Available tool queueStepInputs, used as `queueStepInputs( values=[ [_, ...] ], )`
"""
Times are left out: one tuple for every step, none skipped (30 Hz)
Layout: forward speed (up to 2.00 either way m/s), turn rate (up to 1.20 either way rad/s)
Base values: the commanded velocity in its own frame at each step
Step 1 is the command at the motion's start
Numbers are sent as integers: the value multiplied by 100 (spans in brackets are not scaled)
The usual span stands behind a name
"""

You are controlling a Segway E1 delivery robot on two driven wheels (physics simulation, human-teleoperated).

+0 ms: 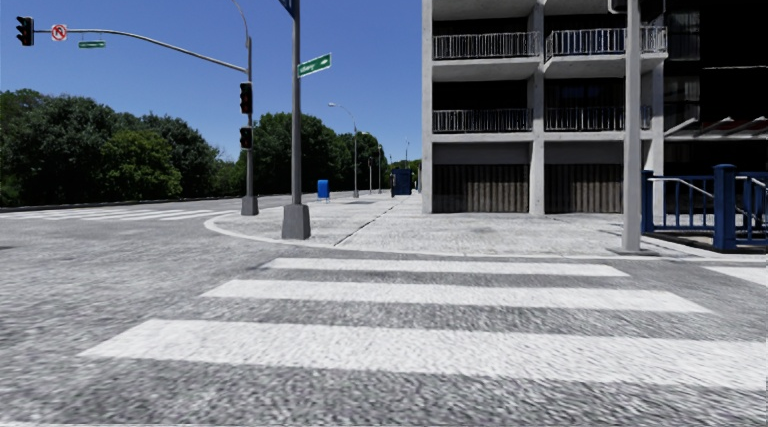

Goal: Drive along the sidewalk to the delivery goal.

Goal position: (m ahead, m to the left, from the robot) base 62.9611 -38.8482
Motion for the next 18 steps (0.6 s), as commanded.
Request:
queueStepInputs(
  values=[
    [200, 0],
    [200, 0],
    [200, 0],
    [200, 0],
    [200, 0],
    [200, 0],
    [200, 0],
    [200, 0],
    [200, 0],
    [200, 0],
    [200, 0],
    [200, 0],
    [200, 0],
    [200, 0],
    [200, 0],
    [200, 0],
    [200, 0],
    [200, 0]
  ],
)
